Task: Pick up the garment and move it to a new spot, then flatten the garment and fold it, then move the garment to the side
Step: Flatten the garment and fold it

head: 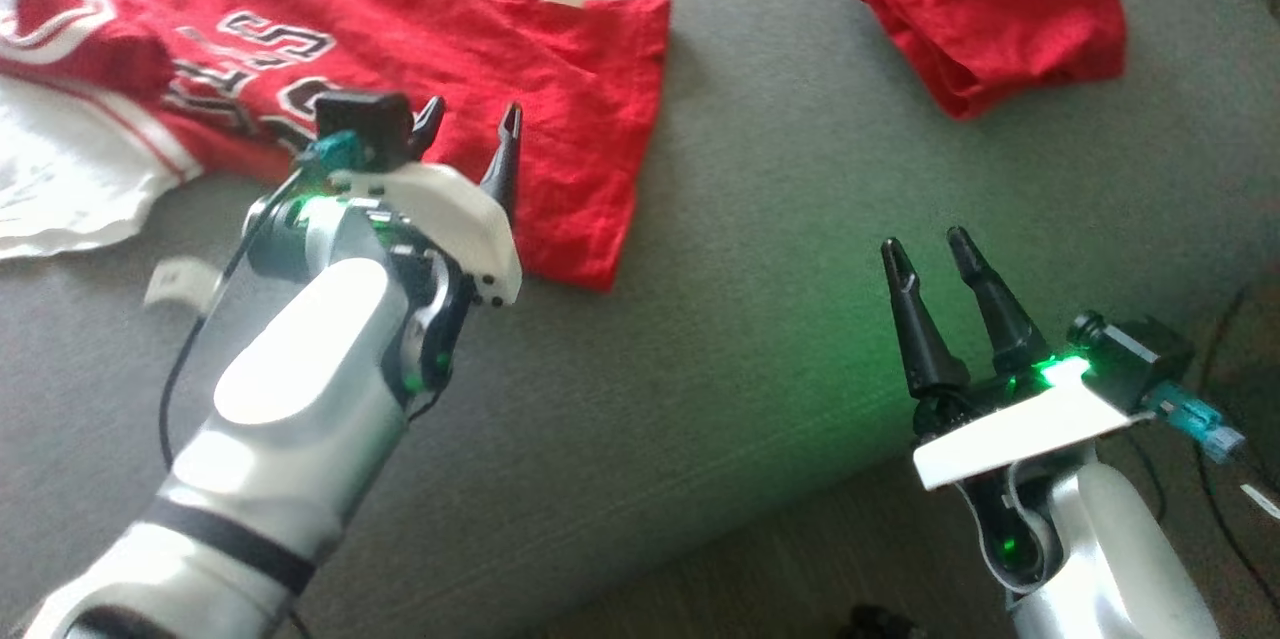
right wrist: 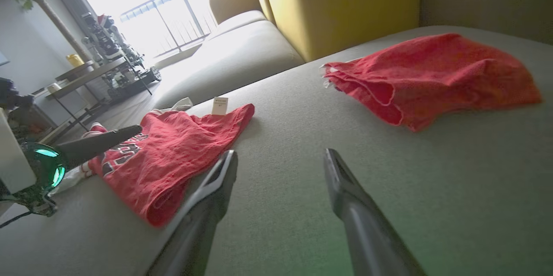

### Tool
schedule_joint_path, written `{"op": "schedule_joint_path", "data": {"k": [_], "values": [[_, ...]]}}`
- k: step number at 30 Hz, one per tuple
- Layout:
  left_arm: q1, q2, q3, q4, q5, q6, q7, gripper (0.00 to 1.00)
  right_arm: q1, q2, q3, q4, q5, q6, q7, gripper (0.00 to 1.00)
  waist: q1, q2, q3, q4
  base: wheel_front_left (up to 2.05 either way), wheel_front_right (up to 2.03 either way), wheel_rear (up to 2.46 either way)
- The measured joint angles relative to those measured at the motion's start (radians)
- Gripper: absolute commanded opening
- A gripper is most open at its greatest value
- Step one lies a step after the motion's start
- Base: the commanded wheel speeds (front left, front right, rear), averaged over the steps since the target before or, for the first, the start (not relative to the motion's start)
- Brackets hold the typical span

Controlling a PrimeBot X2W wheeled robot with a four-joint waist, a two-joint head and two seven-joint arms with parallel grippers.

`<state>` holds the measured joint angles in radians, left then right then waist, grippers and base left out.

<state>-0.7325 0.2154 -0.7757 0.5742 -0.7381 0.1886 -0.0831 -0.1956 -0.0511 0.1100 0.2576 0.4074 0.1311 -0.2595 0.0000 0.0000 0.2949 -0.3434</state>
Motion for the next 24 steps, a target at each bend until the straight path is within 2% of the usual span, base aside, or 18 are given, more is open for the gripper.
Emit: {"op": "schedule_joint_path", "data": {"k": [3, 7, 10, 13, 16, 19, 21, 22, 24], "values": [[-0.035, -0.022, -0.019, 0.089, 0.005, -0.001, 0.048, 1.00, -0.001, 0.000, 0.000, -0.001, 0.013, 0.000, 0.000, 1.00, 0.0001, 0.0000, 0.011, -0.035, 0.00, 0.00, 0.00], [-0.041, -0.044, -0.045, 0.124, 0.006, -0.014, 0.088, 1.00, 0.000, 0.000, -0.008, -0.005, 0.026, 0.000, 0.000, 1.00, 0.0000, 0.0000, 0.021, -0.069, 0.00, 0.00, 0.00], [-0.040, -0.054, -0.092, 0.127, 0.036, -0.014, 0.105, 1.00, 0.000, 0.000, -0.011, -0.006, 0.035, 0.000, 0.000, 1.00, 0.0000, 0.0000, 0.030, -0.096, 0.00, 0.00, 0.00], [-0.024, -0.033, -0.120, 0.070, 0.075, 0.002, 0.091, 1.00, 0.001, 0.001, -0.015, -0.009, 0.044, 0.000, 0.000, 1.00, 0.0001, 0.0000, 0.035, -0.113, 0.00, 0.00, 0.00], [0.022, 0.002, -0.118, -0.045, 0.096, 0.053, 0.035, 1.00, 0.003, 0.001, -0.035, -0.014, 0.044, 0.000, 0.000, 1.00, 0.0000, 0.0000, 0.033, -0.109, 0.00, 0.00, 0.00], [0.101, 0.083, -0.098, -0.155, 0.120, 0.138, -0.021, 1.00, 0.006, 0.001, -0.049, -0.016, 0.043, 0.000, 0.000, 1.00, 0.0001, 0.0000, 0.026, -0.092, 0.00, 0.00, 0.00], [0.166, 0.148, -0.037, -0.223, 0.115, 0.202, -0.063, 1.00, 0.007, 0.001, -0.048, -0.016, 0.042, 0.000, 0.000, 1.00, 0.0000, 0.0000, 0.017, -0.079, 0.00, 0.00, 0.00], [0.223, 0.200, 0.034, -0.288, 0.091, 0.254, -0.106, 1.00, 0.009, 0.001, -0.050, -0.017, 0.041, 0.000, 0.000, 1.00, 0.0000, 0.0000, 0.008, -0.062, 0.00, 0.00, 0.00], [0.271, 0.233, 0.103, -0.330, 0.063, 0.294, -0.127, 1.00, 0.014, 0.001, -0.049, -0.017, 0.041, 0.000, 0.000, 1.00, 0.0000, 0.0000, 0.000, -0.044, 0.00, 0.00, 0.00]]}}
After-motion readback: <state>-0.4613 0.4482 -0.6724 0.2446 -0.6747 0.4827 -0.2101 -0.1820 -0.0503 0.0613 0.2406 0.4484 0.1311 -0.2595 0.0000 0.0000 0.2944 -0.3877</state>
